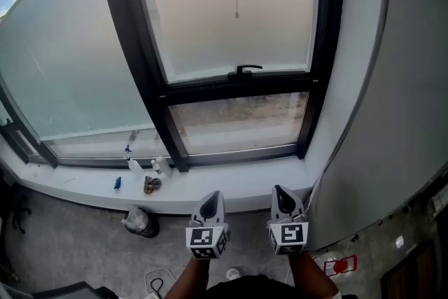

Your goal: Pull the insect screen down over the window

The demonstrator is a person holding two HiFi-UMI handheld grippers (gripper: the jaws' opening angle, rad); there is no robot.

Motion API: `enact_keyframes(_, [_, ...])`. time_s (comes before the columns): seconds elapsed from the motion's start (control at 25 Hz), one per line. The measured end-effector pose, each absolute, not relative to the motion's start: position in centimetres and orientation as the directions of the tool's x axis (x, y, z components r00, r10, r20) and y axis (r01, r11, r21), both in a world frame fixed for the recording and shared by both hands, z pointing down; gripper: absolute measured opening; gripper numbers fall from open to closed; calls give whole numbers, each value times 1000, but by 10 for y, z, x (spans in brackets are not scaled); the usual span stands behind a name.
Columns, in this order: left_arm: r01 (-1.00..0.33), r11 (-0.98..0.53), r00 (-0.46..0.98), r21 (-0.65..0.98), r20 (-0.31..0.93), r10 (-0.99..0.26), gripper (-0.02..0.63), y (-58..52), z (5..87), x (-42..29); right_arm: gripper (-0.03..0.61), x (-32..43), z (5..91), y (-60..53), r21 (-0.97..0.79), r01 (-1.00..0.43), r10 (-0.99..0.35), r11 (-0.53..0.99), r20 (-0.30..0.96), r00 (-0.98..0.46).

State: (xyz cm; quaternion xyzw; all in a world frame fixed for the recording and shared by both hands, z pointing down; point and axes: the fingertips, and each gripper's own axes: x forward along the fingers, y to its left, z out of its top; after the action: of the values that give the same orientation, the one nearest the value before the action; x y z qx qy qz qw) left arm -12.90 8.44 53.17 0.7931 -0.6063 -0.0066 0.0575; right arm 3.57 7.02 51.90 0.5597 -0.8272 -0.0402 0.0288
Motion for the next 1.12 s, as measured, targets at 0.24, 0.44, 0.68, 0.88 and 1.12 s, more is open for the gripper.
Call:
enact_keyframes(0.24, [-948,-282,294,145,69,-953,2,64,532,-147,2,25,518,56,99,-935,-940,340,8,-341])
enact_keyframes(0.44, [-944,-296,307,143,58,-950,2,52,527,-154,2,22,520,45,88,-942,-946,324,9,-325])
enact_keyframes(0.68, [-949,-296,305,113,80,-949,2,22,537,-152,2,15,528,12,68,-936,-938,346,19,-346])
enact_keyframes(0.88, [-960,-269,276,83,89,-957,2,-18,531,-150,2,8,526,-29,64,-921,-924,383,17,-383])
enact_keyframes(1.12, [-968,-239,247,81,95,-964,2,-74,540,-145,3,7,522,-83,88,-900,-904,427,7,-428])
